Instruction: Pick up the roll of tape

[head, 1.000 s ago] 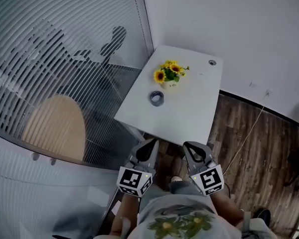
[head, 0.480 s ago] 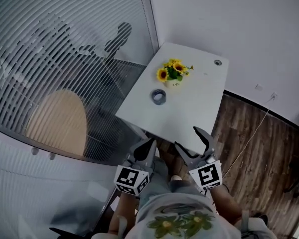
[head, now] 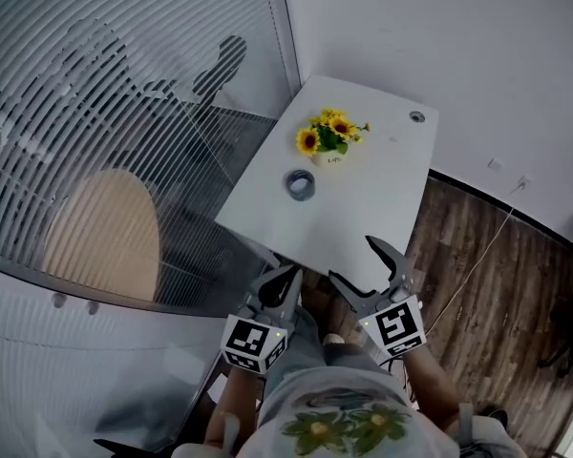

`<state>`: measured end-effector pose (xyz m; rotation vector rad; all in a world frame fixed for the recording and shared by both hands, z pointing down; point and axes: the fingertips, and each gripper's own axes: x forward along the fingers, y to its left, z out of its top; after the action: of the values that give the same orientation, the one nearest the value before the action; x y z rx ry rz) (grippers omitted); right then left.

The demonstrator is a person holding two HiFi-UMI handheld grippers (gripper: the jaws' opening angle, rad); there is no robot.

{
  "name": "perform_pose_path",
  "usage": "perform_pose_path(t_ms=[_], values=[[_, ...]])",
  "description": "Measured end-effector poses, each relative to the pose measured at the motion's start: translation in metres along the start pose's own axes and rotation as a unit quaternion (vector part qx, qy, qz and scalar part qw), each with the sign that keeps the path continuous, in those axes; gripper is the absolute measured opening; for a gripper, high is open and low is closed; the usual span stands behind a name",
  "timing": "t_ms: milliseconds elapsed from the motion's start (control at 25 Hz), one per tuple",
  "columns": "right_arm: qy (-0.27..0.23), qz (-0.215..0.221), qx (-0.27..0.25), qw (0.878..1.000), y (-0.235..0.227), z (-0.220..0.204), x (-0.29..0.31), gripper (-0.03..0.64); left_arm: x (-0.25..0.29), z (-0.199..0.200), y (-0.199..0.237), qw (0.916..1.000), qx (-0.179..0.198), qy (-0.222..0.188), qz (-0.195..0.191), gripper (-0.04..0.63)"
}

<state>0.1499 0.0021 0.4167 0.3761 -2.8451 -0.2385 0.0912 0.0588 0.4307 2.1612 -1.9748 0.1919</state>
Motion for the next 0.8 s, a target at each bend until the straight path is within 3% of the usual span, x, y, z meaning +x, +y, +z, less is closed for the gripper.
perform_pose_path(t_ms=[800], values=[[0.049,0.044,-0.003,0.998,-0.019,-0.015,0.124,0.333,0.046,-0.003,0.114,0.9993,-0.032,0.009,0.017,0.006]])
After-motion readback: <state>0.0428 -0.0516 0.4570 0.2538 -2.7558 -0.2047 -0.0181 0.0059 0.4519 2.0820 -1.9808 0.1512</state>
